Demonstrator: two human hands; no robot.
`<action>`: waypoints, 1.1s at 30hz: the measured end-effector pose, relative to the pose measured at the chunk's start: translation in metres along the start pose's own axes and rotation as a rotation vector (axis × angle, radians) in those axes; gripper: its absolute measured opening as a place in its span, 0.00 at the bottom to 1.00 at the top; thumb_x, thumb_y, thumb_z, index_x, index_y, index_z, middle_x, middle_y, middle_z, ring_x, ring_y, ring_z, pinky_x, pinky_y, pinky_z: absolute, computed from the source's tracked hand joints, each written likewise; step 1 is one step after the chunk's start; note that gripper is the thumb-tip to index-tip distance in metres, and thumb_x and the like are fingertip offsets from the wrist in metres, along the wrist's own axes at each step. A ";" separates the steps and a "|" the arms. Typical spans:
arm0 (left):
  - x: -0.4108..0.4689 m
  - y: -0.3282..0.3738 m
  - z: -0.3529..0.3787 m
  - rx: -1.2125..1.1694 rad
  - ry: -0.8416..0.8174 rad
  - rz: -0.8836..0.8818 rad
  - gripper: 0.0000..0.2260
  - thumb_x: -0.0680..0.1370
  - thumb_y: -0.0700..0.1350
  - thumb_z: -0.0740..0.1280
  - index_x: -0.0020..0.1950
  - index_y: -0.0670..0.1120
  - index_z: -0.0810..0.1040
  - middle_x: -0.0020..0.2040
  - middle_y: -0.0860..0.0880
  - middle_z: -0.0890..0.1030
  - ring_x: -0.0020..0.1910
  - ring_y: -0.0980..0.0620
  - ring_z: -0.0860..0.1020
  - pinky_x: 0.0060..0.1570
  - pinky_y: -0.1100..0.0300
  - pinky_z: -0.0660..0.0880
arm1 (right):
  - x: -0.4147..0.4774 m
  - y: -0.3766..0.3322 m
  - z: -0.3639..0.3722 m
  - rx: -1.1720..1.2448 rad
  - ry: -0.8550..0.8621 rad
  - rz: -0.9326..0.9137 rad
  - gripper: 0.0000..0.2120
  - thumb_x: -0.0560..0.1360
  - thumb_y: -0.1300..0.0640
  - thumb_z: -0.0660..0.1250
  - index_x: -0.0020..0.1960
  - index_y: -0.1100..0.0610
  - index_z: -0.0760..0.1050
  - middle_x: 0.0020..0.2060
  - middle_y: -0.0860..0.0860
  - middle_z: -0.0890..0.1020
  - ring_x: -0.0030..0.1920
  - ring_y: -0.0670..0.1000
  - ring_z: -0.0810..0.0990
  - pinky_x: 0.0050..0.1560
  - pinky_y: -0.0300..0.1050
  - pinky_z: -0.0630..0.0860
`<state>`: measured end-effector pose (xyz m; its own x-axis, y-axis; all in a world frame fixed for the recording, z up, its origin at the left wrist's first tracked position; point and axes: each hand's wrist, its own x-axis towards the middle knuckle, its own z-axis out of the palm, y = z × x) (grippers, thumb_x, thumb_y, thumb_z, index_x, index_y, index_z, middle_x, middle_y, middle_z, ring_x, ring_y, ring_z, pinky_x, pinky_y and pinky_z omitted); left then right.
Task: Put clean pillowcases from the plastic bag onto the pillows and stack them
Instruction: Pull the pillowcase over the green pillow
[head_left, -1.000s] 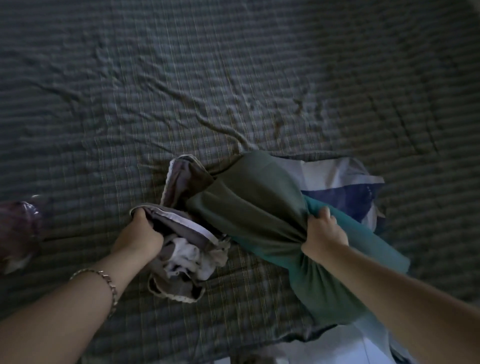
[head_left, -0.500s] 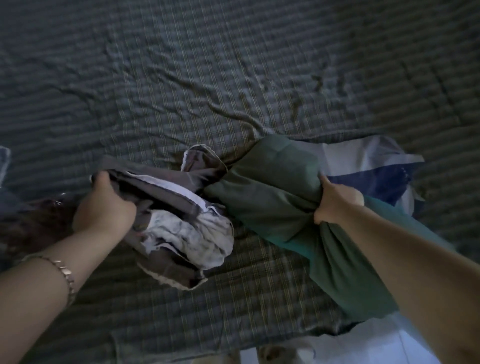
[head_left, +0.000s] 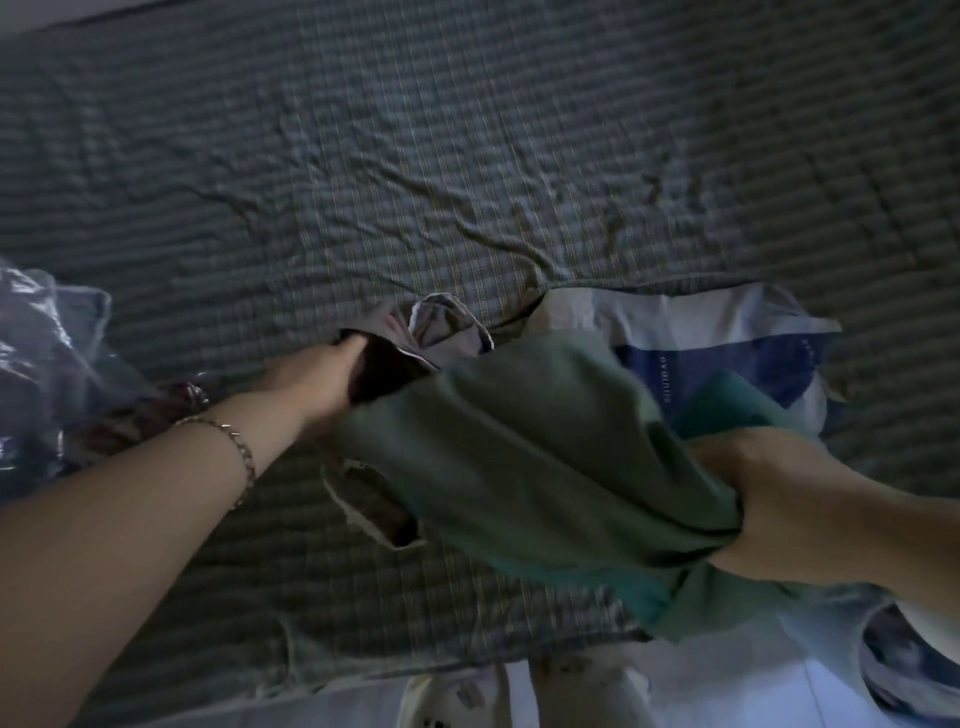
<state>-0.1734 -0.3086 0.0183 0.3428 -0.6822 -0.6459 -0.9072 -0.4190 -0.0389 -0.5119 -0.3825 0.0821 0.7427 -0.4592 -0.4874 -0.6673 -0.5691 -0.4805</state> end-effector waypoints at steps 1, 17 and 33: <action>-0.004 0.000 -0.002 -0.002 0.010 0.027 0.26 0.76 0.43 0.64 0.72 0.47 0.58 0.57 0.38 0.76 0.52 0.39 0.77 0.46 0.52 0.73 | 0.002 -0.011 0.003 -0.027 -0.053 -0.074 0.10 0.64 0.45 0.64 0.41 0.49 0.75 0.30 0.43 0.80 0.32 0.46 0.79 0.33 0.40 0.77; -0.062 -0.034 0.024 0.090 0.532 0.694 0.28 0.63 0.33 0.71 0.58 0.53 0.69 0.51 0.45 0.80 0.23 0.45 0.77 0.17 0.61 0.70 | 0.037 -0.052 0.031 0.295 -0.012 0.225 0.30 0.66 0.61 0.70 0.57 0.31 0.67 0.37 0.40 0.74 0.40 0.48 0.78 0.36 0.39 0.72; -0.077 -0.010 0.072 -0.568 0.398 -0.161 0.08 0.74 0.36 0.65 0.43 0.43 0.66 0.43 0.46 0.70 0.37 0.51 0.68 0.28 0.65 0.58 | 0.038 -0.052 0.025 1.134 0.294 0.767 0.23 0.66 0.71 0.66 0.56 0.50 0.75 0.42 0.53 0.79 0.42 0.54 0.77 0.34 0.43 0.72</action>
<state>-0.2081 -0.2086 0.0134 0.6235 -0.7070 -0.3339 -0.6072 -0.7069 0.3628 -0.4507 -0.3533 0.0700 0.0667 -0.6054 -0.7931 -0.4849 0.6751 -0.5560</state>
